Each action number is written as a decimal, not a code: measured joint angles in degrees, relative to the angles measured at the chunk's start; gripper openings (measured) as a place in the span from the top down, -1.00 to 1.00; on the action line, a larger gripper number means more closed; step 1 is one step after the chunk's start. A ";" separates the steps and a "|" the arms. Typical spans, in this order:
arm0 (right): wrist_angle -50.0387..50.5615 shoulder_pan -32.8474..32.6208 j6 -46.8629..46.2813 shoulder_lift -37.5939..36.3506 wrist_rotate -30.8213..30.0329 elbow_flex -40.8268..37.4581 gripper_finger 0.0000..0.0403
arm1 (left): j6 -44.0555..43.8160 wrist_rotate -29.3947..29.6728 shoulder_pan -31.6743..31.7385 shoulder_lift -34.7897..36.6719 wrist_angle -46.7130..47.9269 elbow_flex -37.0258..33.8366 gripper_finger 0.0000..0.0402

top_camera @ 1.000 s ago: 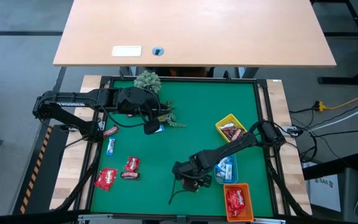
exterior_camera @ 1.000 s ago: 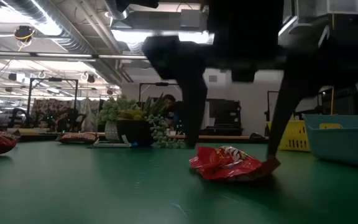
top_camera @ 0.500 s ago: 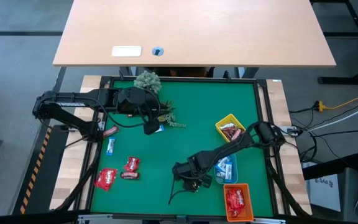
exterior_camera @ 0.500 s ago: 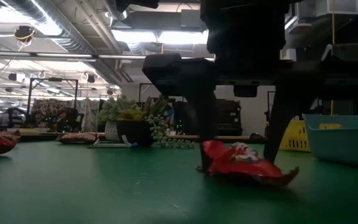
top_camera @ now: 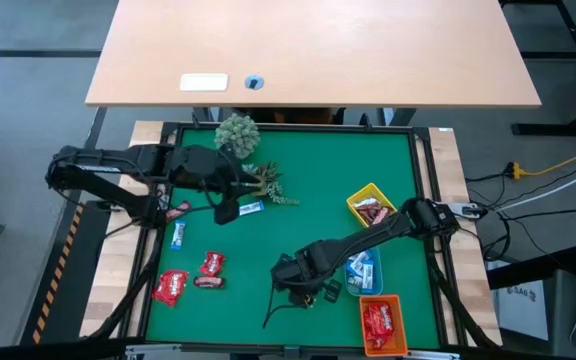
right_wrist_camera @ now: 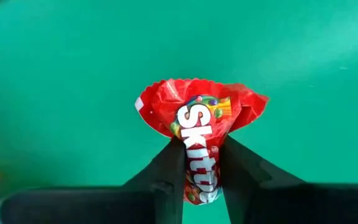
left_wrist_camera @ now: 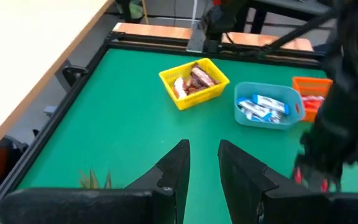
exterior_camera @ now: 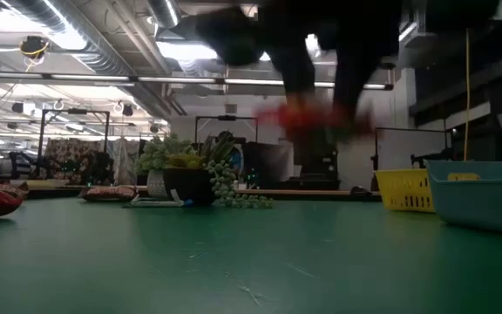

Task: Sort candy
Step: Put the red candy into the orange bin

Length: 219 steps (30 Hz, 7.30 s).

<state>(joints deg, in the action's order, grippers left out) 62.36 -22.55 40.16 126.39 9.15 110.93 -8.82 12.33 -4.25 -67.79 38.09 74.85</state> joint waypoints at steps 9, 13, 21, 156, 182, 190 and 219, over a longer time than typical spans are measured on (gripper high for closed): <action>11.60 0.00 -23.10 -0.13 12.50 13.85 0.62 | -0.02 0.00 -4.30 1.86 12.69 0.00 0.59; 11.51 -0.44 -37.65 -0.22 22.76 14.82 0.66 | -0.09 0.01 -5.81 1.51 15.76 0.00 0.59; 19.25 -7.29 -47.89 -0.22 24.80 14.50 0.60 | -0.13 0.01 -8.25 1.44 15.91 0.00 0.59; -6.73 5.31 -80.39 0.13 -15.21 13.86 -0.20 | -12.90 -9.54 -11.76 -2.62 -26.73 -36.48 1.00; -8.98 7.58 -80.35 0.13 -9.17 13.88 0.33 | -13.00 -8.80 -11.78 -2.60 -35.15 -36.48 1.00; -8.89 7.56 -80.34 0.13 -10.12 13.88 0.84 | -13.00 -8.82 -11.80 -2.60 -35.12 -36.48 1.00; -5.60 2.01 -76.48 0.15 -5.40 13.88 1.00 | -13.03 -10.00 -11.80 -2.60 -35.17 -36.46 0.50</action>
<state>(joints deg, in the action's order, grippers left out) 56.76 -20.53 -36.32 126.54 3.75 124.81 -21.85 2.33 -16.05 -70.39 2.92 38.39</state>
